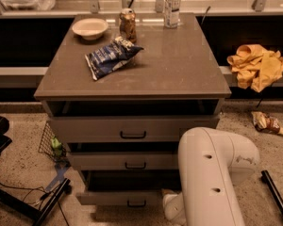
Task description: Open bottom drawer
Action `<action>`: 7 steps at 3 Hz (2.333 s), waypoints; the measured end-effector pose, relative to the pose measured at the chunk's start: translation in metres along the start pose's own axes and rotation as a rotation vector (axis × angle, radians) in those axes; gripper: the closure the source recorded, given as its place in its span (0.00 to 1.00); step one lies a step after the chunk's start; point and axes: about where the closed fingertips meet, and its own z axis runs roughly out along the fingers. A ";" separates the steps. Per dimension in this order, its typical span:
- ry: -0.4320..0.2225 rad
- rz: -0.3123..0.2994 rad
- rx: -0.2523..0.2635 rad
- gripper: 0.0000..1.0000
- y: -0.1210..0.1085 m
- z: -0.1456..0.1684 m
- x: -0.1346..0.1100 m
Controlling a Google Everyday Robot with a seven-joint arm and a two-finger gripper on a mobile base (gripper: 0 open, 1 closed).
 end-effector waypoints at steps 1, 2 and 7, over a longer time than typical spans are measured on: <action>-0.014 0.007 -0.004 1.00 0.008 -0.013 0.008; -0.014 0.007 -0.004 1.00 0.008 -0.013 0.008; 0.026 0.067 -0.076 1.00 0.036 -0.035 0.017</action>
Offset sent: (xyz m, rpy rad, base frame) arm -0.2987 -0.1975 0.1375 0.3107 0.0990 0.0380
